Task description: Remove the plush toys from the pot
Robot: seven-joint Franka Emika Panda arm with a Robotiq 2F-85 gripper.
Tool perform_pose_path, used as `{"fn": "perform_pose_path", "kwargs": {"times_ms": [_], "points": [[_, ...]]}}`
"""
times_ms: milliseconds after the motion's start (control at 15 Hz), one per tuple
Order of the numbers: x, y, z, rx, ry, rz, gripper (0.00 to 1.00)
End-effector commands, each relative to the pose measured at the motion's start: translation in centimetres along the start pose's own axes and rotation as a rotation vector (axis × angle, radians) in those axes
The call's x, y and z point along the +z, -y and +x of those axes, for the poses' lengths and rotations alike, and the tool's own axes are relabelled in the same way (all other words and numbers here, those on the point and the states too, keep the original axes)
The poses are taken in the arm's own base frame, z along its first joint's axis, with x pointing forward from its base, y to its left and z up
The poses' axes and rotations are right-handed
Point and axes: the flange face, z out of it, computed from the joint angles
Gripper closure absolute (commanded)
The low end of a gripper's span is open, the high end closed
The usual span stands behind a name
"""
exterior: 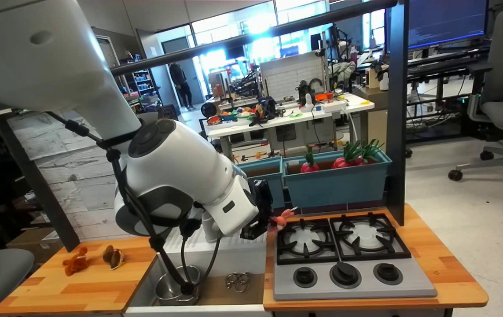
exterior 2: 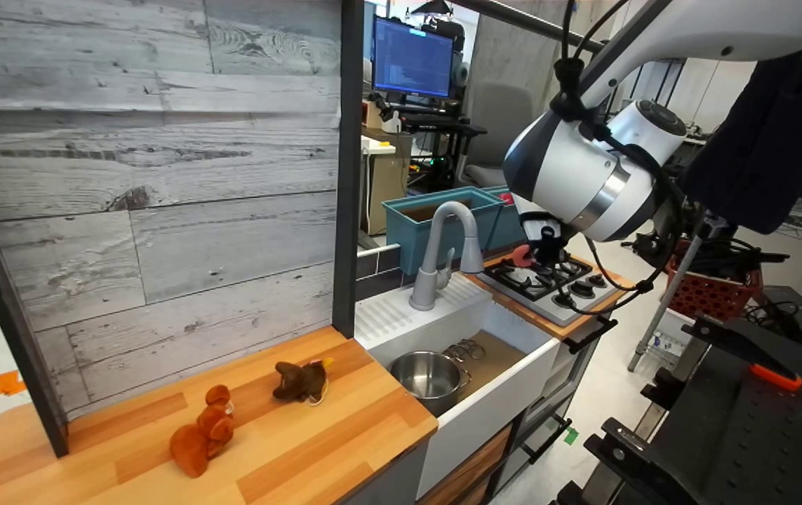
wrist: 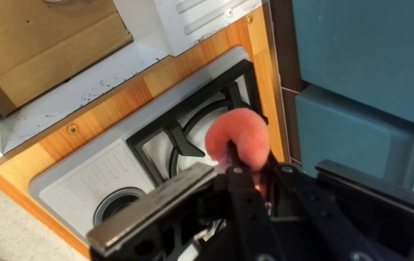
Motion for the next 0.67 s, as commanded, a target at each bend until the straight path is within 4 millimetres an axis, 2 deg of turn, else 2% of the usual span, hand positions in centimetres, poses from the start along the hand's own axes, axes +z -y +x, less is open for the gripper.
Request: {"fn": "perform_pose_path", "kwargs": {"times_ms": [0,133,267,400,600], "points": [[-1.4,0.0,-0.6,0.028,-0.065,0.113,0.6],[-2.1,0.8,-2.4,-0.008,-0.027,0.147,0.52],[-2.8,0.8,-6.2,-0.11,0.056,0.161,0.38],[-3.3,0.0,-10.1,-0.215,0.118,0.151,0.23],[-3.5,-0.1,-12.9,-0.293,0.142,0.163,0.02]]}}
